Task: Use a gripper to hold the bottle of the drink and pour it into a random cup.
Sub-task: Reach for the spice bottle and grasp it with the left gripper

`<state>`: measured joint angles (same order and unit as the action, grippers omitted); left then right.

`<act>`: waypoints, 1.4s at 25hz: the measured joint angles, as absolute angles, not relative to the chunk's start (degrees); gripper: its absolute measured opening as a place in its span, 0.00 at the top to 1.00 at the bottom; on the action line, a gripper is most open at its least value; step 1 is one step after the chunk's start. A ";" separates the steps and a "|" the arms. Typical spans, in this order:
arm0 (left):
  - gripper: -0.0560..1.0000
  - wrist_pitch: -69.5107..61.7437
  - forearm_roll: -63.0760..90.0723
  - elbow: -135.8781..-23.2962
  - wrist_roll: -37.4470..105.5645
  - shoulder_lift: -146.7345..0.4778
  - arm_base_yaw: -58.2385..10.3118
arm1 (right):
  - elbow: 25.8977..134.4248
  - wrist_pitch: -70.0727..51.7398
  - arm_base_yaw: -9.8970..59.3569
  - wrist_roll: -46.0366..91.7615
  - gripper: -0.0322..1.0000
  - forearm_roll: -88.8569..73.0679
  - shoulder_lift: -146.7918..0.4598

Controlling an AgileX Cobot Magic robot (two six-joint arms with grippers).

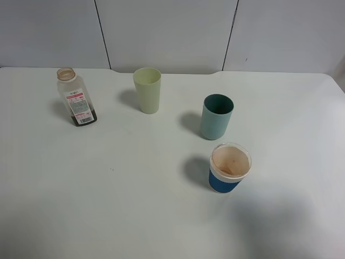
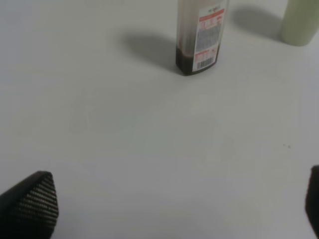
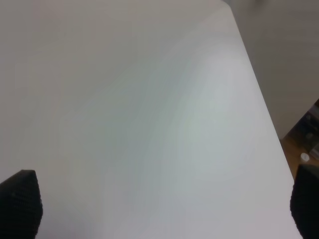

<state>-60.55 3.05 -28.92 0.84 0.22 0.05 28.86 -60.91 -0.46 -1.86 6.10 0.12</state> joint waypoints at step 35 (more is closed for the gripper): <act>0.02 -53.45 -4.67 -36.38 0.00 -13.58 0.05 | 28.86 -60.91 -0.46 -1.86 0.01 6.10 0.12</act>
